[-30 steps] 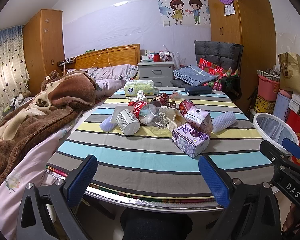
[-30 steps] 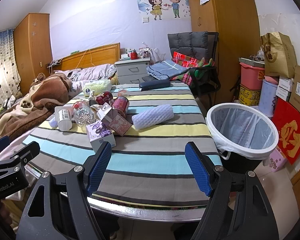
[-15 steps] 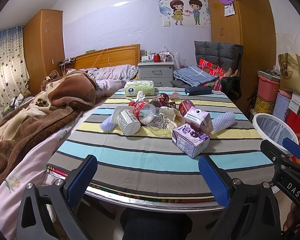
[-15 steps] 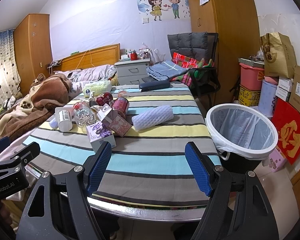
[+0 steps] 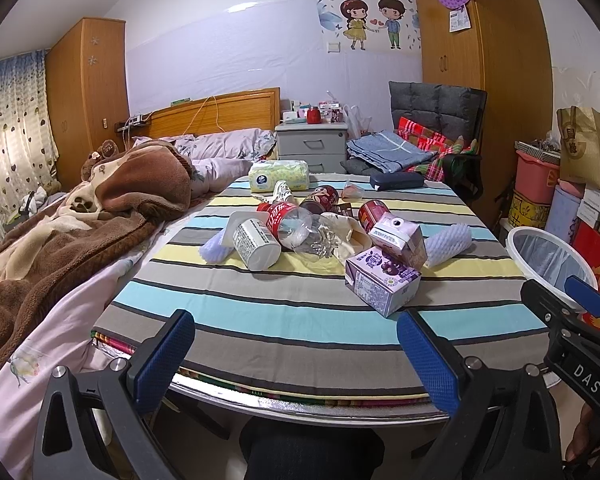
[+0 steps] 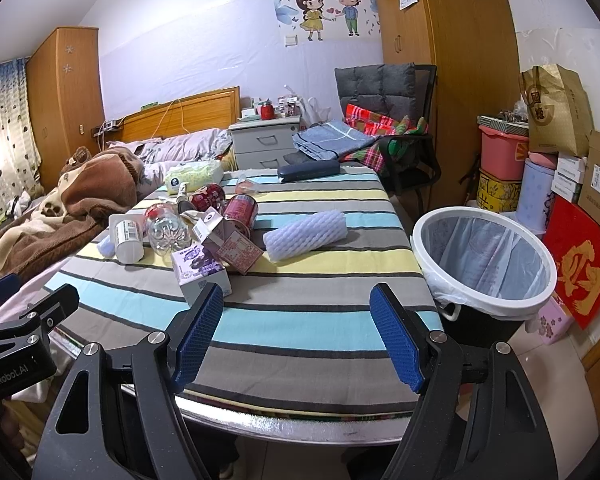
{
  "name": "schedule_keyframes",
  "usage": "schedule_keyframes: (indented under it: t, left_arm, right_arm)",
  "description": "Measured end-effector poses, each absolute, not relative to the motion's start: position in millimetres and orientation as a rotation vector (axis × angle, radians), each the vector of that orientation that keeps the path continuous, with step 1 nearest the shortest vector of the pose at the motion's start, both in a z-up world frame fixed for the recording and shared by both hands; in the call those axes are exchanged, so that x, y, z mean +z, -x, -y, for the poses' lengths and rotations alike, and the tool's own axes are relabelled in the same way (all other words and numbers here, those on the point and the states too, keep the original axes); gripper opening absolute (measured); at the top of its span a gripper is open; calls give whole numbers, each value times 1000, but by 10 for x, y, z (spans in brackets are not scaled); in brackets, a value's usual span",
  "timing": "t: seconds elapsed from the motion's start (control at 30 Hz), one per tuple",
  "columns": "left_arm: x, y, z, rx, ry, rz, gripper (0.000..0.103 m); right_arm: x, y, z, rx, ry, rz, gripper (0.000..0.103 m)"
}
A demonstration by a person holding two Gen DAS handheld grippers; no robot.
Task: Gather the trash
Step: 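Grasp the white foam mesh sleeve with the right tool while the left grasps the white yogurt cup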
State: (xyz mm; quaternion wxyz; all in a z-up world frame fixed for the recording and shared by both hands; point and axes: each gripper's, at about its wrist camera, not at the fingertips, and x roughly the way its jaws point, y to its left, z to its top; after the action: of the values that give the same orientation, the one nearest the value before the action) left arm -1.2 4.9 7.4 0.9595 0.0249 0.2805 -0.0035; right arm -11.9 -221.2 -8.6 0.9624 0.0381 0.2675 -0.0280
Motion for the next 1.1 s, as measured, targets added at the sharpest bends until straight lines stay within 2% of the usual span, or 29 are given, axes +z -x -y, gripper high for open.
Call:
schedule_keyframes:
  t: [0.43,0.77,1.1]
  left_arm:
    - [39,-112,-123,3,-36,-586,102]
    - [-103,-678,-552,57,-31,-639,102]
    - [-200,-1282,-1138,45,122,-706,102]
  right_arm:
    - [-102,30,2218,-60,-71,-553,77]
    - [-198,-484,2355,-111,-112,-593,77]
    - [-309,-1001,2322,-126,-131,-668,77]
